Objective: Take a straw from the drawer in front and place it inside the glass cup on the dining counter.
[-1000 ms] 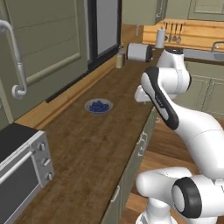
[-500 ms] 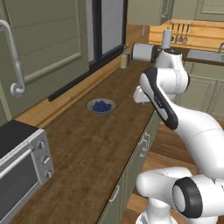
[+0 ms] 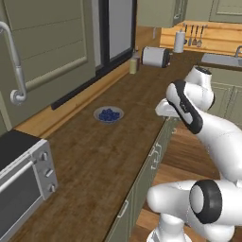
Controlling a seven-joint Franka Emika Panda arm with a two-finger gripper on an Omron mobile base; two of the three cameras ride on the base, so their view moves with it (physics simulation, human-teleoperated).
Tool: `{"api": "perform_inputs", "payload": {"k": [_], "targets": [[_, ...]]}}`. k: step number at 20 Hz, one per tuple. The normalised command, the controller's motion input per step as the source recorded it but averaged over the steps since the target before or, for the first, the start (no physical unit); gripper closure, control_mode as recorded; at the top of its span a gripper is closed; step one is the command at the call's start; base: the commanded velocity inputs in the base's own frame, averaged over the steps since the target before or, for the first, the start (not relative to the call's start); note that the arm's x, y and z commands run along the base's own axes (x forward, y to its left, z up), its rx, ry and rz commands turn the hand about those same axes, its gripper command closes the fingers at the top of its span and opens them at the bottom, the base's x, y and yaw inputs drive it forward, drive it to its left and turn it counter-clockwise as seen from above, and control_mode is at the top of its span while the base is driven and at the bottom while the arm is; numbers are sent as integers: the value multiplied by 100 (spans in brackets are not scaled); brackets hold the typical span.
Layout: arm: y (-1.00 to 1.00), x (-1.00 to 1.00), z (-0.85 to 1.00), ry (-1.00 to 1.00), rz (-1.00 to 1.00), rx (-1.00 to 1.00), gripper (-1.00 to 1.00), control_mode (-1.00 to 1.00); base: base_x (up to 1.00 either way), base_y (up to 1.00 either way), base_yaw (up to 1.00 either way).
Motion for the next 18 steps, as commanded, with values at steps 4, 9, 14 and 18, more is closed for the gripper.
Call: {"api": "perform_inputs", "payload": {"k": [4, 9, 14, 18], "targets": [[-62, 23, -47, 0, 0, 24, -100, -100, 0, 0, 0], [-51, 17, -61, 1, 0, 21, -100, -100, 0, 0, 0], [-23, 0, -58, 3, 0, 12, -100, -100, 0, 0, 0], [-11, 1, -61, 0, 0, 9, -100, -100, 0, 0, 0]]}}
